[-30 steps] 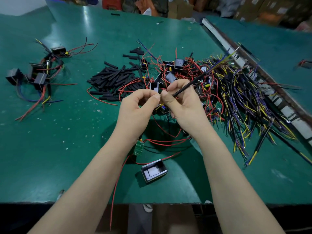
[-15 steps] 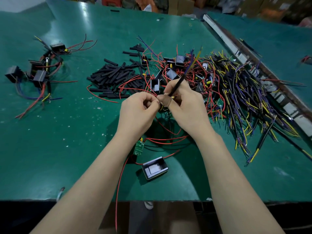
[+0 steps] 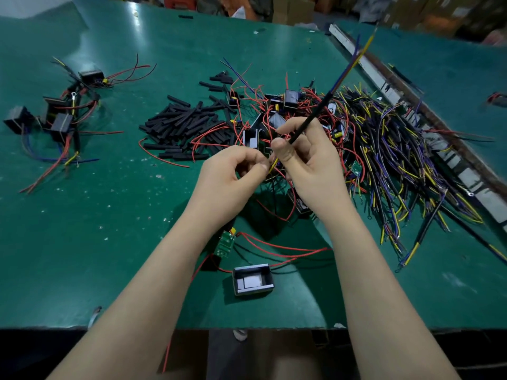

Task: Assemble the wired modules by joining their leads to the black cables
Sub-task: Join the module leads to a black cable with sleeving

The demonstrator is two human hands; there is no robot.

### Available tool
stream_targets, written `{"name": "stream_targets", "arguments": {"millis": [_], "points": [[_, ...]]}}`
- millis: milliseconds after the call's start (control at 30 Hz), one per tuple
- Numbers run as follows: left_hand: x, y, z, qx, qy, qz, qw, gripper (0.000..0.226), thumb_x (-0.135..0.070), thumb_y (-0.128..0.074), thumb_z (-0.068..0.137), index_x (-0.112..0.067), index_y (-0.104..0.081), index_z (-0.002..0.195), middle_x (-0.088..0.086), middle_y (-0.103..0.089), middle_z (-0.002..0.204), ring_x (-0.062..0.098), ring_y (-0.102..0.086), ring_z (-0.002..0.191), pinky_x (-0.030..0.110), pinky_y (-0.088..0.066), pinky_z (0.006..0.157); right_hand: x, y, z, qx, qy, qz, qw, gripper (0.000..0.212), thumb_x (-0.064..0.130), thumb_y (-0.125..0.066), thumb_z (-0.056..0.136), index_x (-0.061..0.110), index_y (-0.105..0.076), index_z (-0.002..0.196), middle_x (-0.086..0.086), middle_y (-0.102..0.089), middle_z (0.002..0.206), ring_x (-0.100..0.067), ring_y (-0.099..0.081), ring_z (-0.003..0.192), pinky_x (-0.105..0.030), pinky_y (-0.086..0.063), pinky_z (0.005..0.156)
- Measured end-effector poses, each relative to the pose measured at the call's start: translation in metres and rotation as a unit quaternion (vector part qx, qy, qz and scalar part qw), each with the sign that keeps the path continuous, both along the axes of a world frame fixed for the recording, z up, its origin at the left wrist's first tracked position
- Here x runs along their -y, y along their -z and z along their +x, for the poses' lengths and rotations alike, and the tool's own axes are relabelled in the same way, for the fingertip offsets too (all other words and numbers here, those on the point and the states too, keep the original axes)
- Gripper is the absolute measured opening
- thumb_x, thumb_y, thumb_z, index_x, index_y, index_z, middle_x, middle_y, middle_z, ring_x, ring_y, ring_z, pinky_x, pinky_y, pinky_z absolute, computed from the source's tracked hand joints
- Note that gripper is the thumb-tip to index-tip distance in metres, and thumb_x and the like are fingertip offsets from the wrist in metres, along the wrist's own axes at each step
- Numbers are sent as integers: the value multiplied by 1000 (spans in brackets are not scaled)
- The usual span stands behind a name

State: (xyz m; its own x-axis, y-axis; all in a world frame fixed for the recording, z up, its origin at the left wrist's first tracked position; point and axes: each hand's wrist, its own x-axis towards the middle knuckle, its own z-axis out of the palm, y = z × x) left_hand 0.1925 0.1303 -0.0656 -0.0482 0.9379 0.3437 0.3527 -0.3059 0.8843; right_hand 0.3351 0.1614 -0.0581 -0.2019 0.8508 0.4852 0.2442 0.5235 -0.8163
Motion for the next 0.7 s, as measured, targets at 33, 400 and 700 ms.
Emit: {"name": "stream_targets", "arguments": {"millis": [33, 400, 700], "points": [[0, 0, 0, -3, -4, 0, 1000, 29, -9, -62, 86, -33, -58, 70, -7, -59, 74, 1, -48, 67, 10, -37, 65, 0, 0, 0, 2, -2, 0, 1000, 10, 28, -58, 95, 32, -49, 97, -1, -61, 72, -1, -52, 58, -26, -41, 60], [-1, -4, -4, 93, 79, -117, 986, 21, -8, -59, 88, -19, -65, 72, 3, -54, 73, 8, -44, 67, 15, -37, 62, 1, -1, -1, 16, -26, 0, 1000, 17, 23, -61, 93, 36, -50, 99, 11, -60, 80, -18, -61, 76, -40, -48, 71], [1, -6, -5, 231, 138, -102, 958, 21, -4, -56, 90, -16, -66, 76, -13, -54, 60, 0, -44, 58, 10, -37, 59, 1, -4, -1, -98, -90, -111, 985, 10, 20, -56, 96, 29, -55, 100, -1, -55, 71, -7, -44, 48, -16, -38, 47]]}}
